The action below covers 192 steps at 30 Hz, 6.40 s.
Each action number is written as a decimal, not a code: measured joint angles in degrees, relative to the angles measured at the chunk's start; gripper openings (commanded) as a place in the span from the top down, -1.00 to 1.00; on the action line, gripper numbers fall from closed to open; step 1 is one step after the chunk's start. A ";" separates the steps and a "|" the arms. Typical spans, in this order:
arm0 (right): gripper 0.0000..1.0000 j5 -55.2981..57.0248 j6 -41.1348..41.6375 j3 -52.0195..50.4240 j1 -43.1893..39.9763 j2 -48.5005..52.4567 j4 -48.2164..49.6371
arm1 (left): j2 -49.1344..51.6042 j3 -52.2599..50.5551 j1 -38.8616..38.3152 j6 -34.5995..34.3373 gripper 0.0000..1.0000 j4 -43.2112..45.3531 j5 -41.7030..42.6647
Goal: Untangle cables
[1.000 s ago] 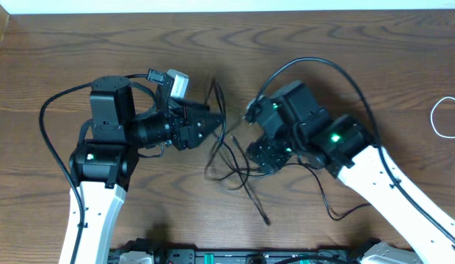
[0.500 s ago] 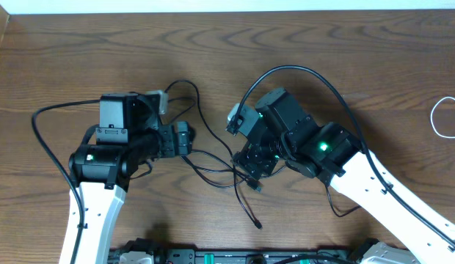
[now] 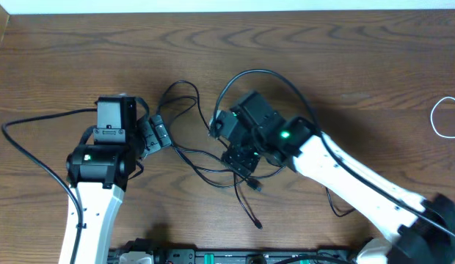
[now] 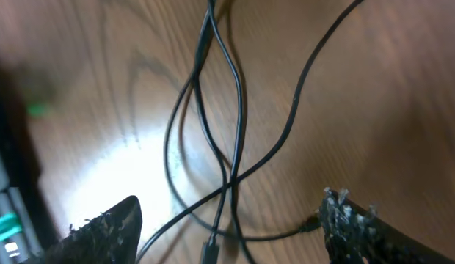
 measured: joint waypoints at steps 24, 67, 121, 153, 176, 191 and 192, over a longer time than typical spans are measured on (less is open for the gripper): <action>-0.42 -5.84 -4.59 0.00 7.15 19.45 25.27 | 0.00 0.00 0.81 -1.46 -0.98 -5.49 -0.87; 0.98 6.51 2.01 1.03 6.36 27.12 33.86 | 0.00 0.00 0.81 -1.38 -0.96 -5.64 0.31; 0.98 4.61 9.01 -0.04 6.29 -36.50 21.57 | 0.87 0.00 0.68 34.67 -0.99 2.10 50.66; 0.98 -11.32 9.01 -0.04 6.29 -44.59 21.51 | 15.15 0.00 -7.96 37.00 -0.81 6.21 47.87; 0.98 55.74 14.97 -0.04 4.04 -41.13 12.52 | 15.23 0.00 -12.98 23.12 -0.93 7.37 26.99; 0.98 52.15 22.95 -0.04 1.90 -34.77 19.19 | 8.98 0.00 -19.17 23.82 -0.48 7.37 42.18; 0.98 51.71 22.99 -0.04 1.90 -34.34 19.85 | 9.01 0.00 -20.74 24.04 -0.49 8.09 42.66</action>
